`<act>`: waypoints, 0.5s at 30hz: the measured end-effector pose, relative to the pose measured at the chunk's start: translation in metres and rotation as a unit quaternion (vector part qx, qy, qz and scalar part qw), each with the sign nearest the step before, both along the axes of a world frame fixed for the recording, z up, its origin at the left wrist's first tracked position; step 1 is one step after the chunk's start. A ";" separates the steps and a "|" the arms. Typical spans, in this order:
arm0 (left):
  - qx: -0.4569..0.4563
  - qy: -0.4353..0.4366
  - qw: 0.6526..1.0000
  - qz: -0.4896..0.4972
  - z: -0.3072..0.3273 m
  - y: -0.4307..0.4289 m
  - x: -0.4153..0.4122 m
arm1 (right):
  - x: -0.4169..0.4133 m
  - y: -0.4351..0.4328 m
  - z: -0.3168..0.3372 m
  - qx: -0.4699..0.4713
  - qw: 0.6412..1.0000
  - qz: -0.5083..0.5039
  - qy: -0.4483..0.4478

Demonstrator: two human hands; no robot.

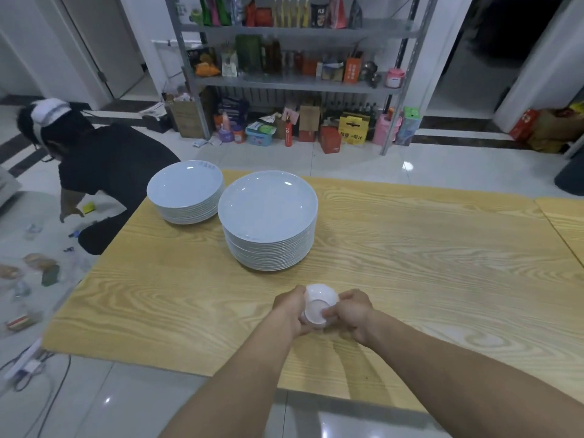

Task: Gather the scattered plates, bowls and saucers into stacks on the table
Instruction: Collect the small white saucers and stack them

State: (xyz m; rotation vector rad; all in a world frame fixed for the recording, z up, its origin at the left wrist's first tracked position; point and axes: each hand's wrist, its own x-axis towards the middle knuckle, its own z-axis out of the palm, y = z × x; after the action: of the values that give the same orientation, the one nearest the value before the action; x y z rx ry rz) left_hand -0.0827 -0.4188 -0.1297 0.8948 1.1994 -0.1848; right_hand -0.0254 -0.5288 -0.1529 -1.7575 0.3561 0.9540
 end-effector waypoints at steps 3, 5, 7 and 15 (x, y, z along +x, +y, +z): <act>0.052 -0.078 0.996 -0.005 0.016 -0.010 0.011 | 0.013 -0.011 0.017 0.025 0.996 -0.048 -0.064; 0.073 -0.119 0.990 -0.015 0.032 -0.021 0.022 | 0.025 -0.024 0.031 0.058 0.991 -0.093 -0.081; 0.085 -0.155 0.984 -0.035 0.052 -0.036 0.035 | 0.039 -0.042 0.044 0.080 0.983 -0.142 -0.087; 0.157 -0.247 0.940 -0.174 0.122 -0.156 0.096 | 0.087 -0.165 0.109 0.101 0.961 -0.201 -0.158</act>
State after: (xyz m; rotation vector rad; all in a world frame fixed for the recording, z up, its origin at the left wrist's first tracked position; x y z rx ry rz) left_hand 0.0133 -0.5751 -0.0075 1.3415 0.6023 -0.0436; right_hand 0.0617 -0.6933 -0.0443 -1.5385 0.3749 0.3953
